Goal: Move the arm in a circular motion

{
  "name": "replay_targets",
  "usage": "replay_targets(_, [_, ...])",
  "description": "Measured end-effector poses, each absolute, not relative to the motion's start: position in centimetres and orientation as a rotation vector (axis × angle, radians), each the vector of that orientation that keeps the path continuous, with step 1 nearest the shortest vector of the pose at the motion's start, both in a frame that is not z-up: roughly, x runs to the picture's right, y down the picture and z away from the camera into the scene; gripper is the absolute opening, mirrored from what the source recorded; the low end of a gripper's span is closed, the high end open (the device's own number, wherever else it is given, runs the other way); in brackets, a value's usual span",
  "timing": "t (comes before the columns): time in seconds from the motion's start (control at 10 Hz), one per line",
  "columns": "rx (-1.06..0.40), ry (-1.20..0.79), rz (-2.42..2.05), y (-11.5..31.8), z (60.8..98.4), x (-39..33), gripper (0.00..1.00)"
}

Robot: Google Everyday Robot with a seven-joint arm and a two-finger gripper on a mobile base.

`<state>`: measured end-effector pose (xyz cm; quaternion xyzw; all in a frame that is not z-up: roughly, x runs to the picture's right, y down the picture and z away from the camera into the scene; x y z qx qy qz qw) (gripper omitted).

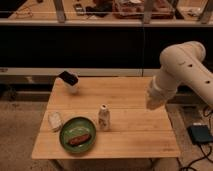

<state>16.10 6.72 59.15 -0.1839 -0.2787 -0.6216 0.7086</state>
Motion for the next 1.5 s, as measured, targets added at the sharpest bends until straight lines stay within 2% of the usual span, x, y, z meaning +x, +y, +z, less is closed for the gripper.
replay_targets(0.3, [-0.22,-0.844,-1.509,6.4,55.2,4.8,0.0])
replay_targets(0.7, [-0.082,-0.947,-1.612,4.2,56.6,-3.9,0.0])
replay_targets(1.1, [-0.044,-0.915,-1.695,2.2,61.7,-10.2,0.0])
replay_targets(1.5, [-0.118,-0.741,-1.707,0.4,72.4,-12.0,0.0])
